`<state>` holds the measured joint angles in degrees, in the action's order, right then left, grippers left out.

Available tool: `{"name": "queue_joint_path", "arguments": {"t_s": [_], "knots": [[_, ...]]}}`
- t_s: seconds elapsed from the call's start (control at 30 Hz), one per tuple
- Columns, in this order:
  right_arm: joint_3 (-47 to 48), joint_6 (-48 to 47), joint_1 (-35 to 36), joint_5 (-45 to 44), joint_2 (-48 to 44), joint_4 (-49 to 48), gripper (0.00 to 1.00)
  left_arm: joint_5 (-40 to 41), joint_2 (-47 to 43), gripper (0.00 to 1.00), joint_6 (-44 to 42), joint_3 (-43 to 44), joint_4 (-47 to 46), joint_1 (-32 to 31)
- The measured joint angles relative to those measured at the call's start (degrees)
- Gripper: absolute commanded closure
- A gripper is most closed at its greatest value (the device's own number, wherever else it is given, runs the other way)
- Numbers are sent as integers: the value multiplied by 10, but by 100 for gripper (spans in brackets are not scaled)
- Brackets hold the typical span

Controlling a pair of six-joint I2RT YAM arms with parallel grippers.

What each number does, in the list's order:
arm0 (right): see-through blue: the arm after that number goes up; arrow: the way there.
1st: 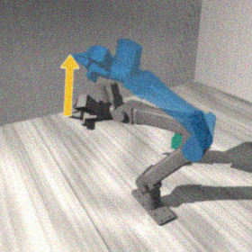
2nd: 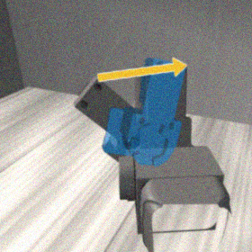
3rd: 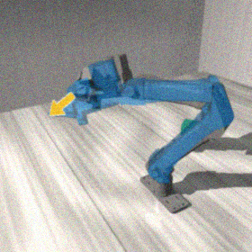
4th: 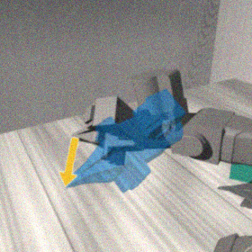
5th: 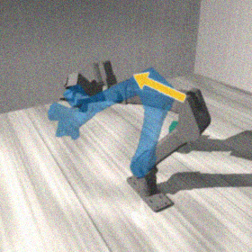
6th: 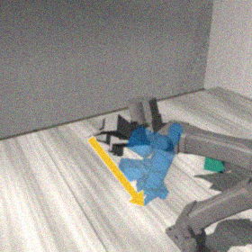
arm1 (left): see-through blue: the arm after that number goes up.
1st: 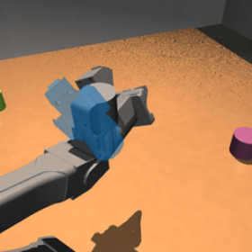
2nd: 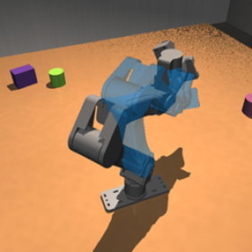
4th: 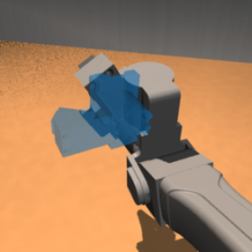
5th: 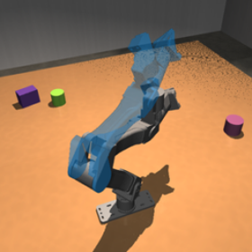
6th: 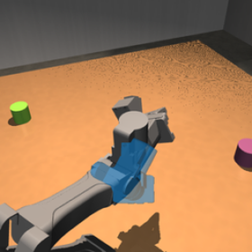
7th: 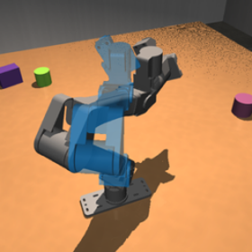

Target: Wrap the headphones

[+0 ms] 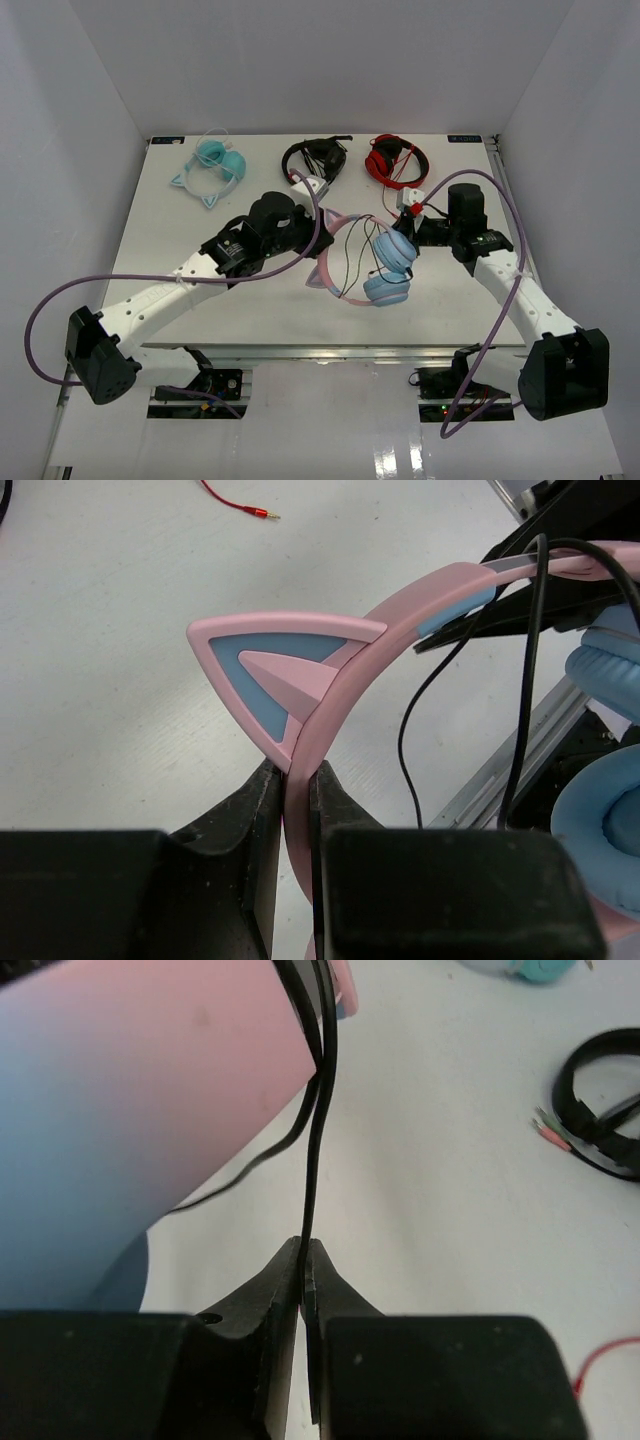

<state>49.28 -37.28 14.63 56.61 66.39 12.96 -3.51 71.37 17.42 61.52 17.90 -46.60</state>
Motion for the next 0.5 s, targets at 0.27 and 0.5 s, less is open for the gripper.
{"name": "queue_joint_path", "arguments": {"t_s": [0.27,0.5], "knots": [[-91,247,-15,109,9,-242,79,1,18,100,4,88,37,-2],[-145,420,-18,133,44,-406,49,0,48,100,24,177,37,-2]]}}
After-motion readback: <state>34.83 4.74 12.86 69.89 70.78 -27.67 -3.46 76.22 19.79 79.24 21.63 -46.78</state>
